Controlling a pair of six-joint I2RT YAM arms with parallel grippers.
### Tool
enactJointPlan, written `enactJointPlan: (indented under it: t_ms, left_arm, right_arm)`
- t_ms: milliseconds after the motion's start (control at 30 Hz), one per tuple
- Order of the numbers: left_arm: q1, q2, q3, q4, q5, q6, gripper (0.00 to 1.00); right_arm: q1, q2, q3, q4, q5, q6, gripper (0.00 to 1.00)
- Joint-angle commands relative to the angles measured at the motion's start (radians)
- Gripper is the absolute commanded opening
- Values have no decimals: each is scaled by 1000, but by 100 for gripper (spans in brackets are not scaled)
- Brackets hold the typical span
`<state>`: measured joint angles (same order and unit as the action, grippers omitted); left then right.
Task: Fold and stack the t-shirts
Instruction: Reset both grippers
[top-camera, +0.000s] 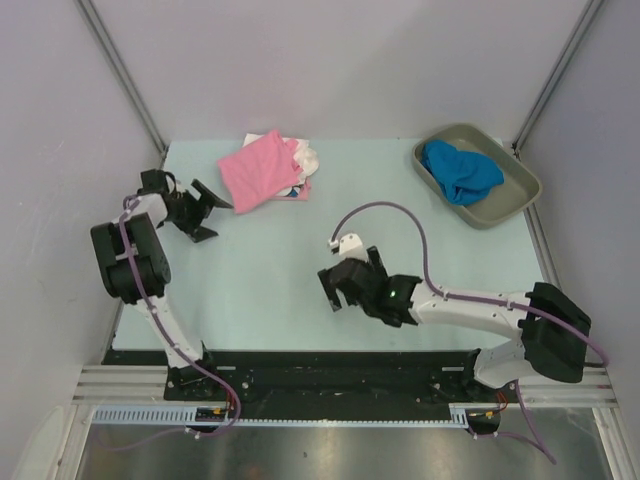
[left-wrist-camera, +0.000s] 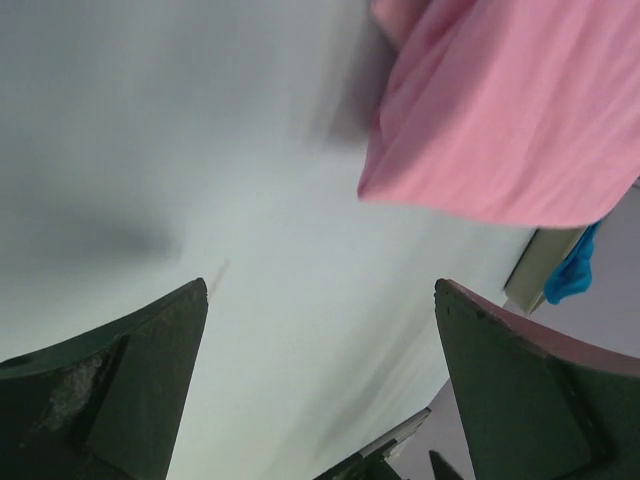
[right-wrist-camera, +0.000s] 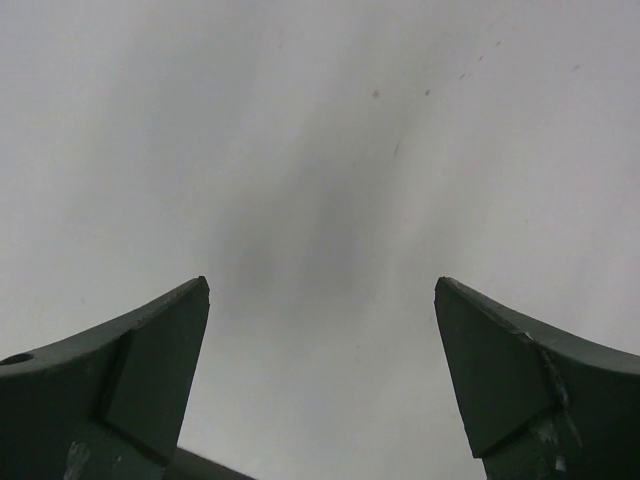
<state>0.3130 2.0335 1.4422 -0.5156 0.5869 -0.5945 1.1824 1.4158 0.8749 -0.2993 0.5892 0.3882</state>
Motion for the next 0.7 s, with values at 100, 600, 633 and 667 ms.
enactJointPlan:
  t_ms: [100,600,633,667]
  left_arm:
    - [-132,-450,-359,267,5,-163,100]
    - [-212,-533,-956,1204,-59,-856,100]
    - [-225,-520,-956,1250,-59,-875,100]
    - [-232,-497,-954,1322,-61,-892,100]
  right_arm:
    - [-276,-31,195,62,-254,-38,100]
    - [-418,205,509,84,-489,-81,100]
    - [-428,230,533,100,-514,-81,100]
    - [-440,254,583,104,-566,-81,100]
